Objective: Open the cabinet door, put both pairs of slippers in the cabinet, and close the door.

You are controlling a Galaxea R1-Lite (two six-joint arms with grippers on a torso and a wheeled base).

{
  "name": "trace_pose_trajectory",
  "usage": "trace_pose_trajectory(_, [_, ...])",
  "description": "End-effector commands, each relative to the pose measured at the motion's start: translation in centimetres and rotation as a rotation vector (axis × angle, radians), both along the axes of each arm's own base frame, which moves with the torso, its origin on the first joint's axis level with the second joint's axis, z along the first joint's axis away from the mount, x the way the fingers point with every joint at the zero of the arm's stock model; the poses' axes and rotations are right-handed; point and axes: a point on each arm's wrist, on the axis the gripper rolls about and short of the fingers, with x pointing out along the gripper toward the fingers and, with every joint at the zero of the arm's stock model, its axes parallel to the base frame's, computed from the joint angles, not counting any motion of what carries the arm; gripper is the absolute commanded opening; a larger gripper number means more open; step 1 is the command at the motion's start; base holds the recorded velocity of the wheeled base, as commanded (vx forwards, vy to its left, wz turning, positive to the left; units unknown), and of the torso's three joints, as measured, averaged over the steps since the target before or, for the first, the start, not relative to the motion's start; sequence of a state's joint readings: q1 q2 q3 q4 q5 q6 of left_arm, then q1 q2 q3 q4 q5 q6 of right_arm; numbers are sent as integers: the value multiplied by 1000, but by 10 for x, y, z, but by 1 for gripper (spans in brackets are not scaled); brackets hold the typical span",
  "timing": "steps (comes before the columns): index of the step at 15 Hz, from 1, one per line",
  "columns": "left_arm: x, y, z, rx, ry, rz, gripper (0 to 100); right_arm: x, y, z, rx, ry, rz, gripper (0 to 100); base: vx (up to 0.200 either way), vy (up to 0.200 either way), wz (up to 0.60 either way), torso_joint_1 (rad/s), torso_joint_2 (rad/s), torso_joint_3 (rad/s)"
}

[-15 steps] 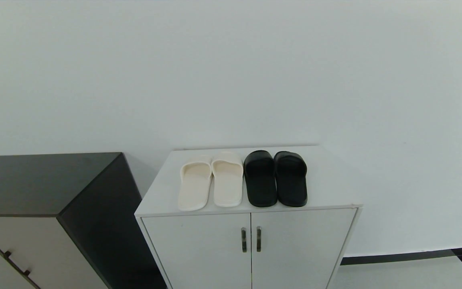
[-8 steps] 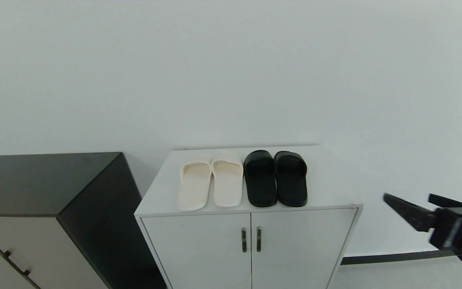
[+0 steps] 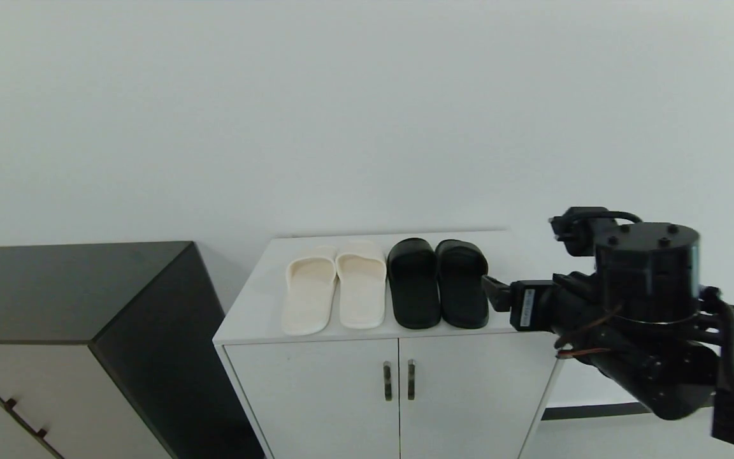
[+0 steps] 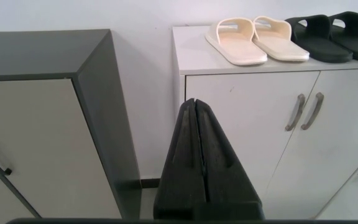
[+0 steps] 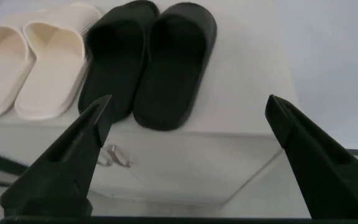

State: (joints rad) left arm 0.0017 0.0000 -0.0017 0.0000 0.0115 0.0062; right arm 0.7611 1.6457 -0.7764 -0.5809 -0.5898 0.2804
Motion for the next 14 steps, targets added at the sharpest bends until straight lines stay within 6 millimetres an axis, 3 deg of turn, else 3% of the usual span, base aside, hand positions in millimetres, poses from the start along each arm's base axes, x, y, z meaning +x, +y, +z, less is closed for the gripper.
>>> trace_pose_trajectory(1, [0, 0, 0, -2, 2, 1, 0, 29, 33, -24, -27, 17, 7, 100, 0, 0, 0, 0, 0, 0])
trace_pose_trajectory(4, [0, 0, 0, 0, 2, 1, 0, 53, 53, -34, -26, 20, 13, 100, 0, 0, 0, 0, 0, 0])
trace_pose_trajectory(6, [0, 0, 0, -2, 2, 1, 0, 82, 65, -39, -20, 9, 14, 100, 0, 0, 0, 0, 0, 0])
trace_pose_trajectory(7, [0, 0, 0, -2, 0, 1, 0, 83, 66, -40, -21, 8, 14, 100, 0, 0, 0, 0, 0, 0])
trace_pose_trajectory(8, [0, 0, 0, -6, 2, 1, 0, 106, 73, -48, -34, 0, 1, 100, 0, 0, 0, 0, 0, 0])
trace_pose_trajectory(10, [0, 0, 0, -8, 2, 1, 0, 128, 77, -59, -38, 15, -5, 100, 0, 0, 0, 0, 0, 0])
trace_pose_trajectory(14, [0, 0, 0, -14, 2, 1, 0, 151, 81, -73, -39, 21, -17, 100, 0, 0, 0, 0, 0, 0])
